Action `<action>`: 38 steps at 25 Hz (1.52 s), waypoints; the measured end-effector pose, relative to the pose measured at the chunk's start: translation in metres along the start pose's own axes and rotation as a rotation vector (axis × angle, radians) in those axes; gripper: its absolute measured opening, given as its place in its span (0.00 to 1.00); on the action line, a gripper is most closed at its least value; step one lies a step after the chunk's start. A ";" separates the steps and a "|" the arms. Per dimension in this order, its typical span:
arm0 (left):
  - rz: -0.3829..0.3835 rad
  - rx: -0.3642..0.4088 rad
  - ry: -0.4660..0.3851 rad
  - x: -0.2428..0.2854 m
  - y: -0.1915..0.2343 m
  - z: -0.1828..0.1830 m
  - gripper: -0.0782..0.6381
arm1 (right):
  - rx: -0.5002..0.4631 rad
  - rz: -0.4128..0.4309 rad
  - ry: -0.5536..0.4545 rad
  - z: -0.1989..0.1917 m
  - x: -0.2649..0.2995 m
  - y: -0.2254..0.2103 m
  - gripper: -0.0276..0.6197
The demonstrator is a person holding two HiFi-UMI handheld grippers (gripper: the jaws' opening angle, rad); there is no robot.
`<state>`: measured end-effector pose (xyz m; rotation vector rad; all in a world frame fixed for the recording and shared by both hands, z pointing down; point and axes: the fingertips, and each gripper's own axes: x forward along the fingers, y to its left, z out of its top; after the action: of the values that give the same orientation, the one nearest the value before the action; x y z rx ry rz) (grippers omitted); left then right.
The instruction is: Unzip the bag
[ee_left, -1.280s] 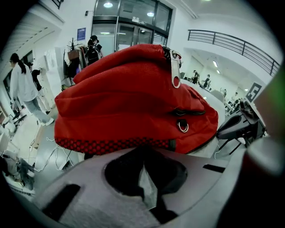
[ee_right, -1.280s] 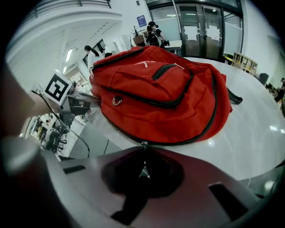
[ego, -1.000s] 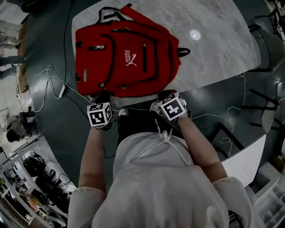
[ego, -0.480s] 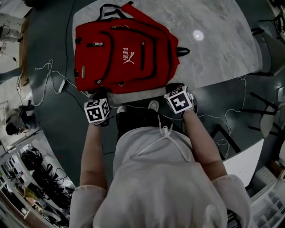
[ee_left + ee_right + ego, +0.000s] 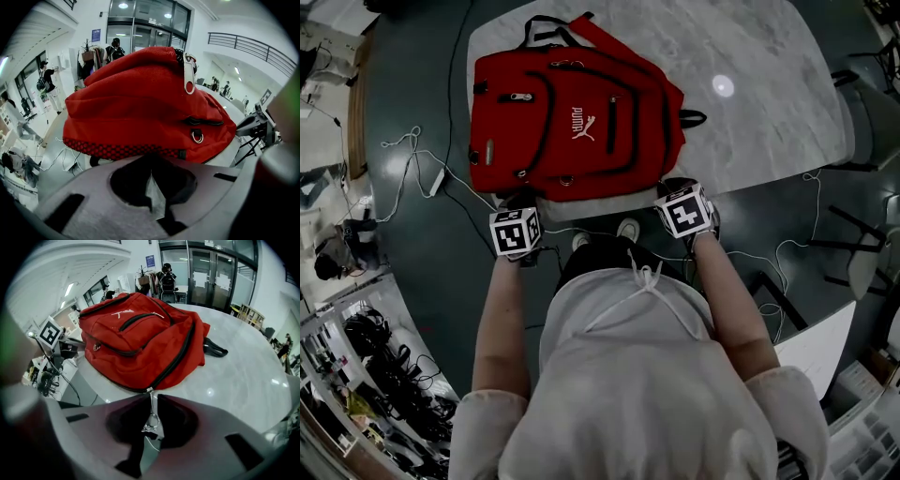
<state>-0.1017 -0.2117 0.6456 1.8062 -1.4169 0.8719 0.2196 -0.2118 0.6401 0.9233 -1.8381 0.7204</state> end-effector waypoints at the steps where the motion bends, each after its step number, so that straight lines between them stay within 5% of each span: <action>1: -0.006 -0.008 0.005 0.001 0.000 0.000 0.14 | 0.026 -0.005 0.000 -0.001 -0.002 0.000 0.09; 7: -0.004 0.035 0.009 -0.012 -0.007 0.006 0.14 | 0.099 -0.117 -0.123 0.025 -0.036 0.003 0.09; 20: -0.202 0.129 -0.440 -0.126 -0.090 0.143 0.14 | 0.089 -0.084 -0.510 0.144 -0.119 0.066 0.09; 26: -0.209 0.236 -0.671 -0.189 -0.115 0.205 0.14 | 0.043 -0.098 -0.672 0.185 -0.171 0.088 0.09; 38: -0.271 0.357 -0.813 -0.235 -0.141 0.238 0.14 | 0.023 -0.094 -0.809 0.216 -0.214 0.108 0.08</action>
<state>0.0153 -0.2589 0.3054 2.7416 -1.4635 0.2404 0.0898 -0.2600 0.3492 1.4432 -2.4505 0.3139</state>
